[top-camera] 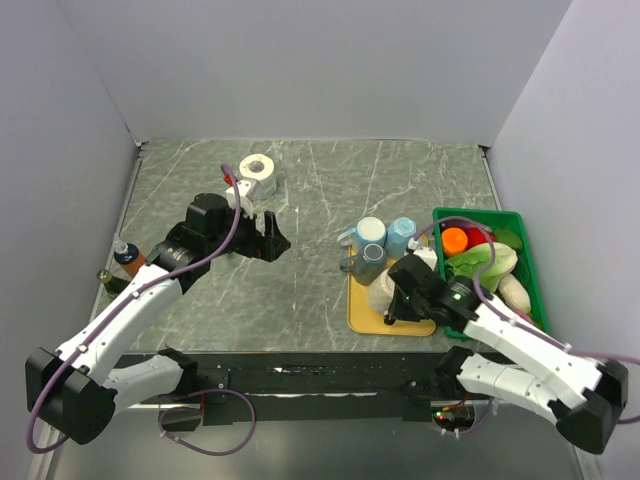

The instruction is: Turn the mug right side up

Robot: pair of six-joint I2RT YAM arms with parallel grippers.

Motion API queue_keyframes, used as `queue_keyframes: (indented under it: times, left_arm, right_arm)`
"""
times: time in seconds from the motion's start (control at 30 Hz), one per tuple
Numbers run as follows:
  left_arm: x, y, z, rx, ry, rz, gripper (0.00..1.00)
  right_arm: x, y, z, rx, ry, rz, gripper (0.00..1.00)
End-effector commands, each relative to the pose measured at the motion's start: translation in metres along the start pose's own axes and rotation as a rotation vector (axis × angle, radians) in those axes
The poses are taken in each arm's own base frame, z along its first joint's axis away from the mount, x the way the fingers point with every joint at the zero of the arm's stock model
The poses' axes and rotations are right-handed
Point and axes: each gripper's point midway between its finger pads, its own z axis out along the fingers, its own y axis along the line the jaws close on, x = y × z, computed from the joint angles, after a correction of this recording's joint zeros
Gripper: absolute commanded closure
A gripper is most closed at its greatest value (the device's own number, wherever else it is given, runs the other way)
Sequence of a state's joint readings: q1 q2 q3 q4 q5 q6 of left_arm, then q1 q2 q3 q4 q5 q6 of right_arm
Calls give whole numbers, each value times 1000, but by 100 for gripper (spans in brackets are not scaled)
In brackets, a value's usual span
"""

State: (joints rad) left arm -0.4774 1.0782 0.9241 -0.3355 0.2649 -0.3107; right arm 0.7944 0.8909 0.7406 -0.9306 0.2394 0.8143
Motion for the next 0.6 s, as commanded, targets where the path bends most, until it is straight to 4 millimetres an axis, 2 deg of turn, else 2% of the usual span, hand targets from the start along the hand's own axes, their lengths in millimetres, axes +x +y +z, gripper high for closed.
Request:
queue_keyframes:
  times: [0.0,0.07,0.1,0.17,0.2,0.3,0.4,0.57]
  left_arm:
    - [-19,-23,-2,109,-52,-3,4]
    - [-22,-34,-5,162,-59,-8,4]
    - [-23,-39,-7,187,-63,-6,4]
    - [-26,-46,-12,224,-78,-4,4]
    - [-28,-48,-14,231,-89,-2,4]
    - [-32,-55,-22,261,-112,2,4]
    - [-34,-68,-35,317,-124,-7,4]
    - [-29,-86,-71,404,-185,16,4]
  right_arm:
    - [-31,53,-56,-309,-88,51,100]
    - [-39,68,-70,-397,-112,47,100]
    - [-51,83,-85,-476,-150,60,100]
    - [-63,96,-99,-552,-191,55,100]
    - [-75,108,-112,-612,-235,63,100]
    - [-99,125,-132,-692,-326,56,100]
    - [-111,141,-147,-762,-363,23,100]
    - [-127,169,-174,-897,-414,-17,100]
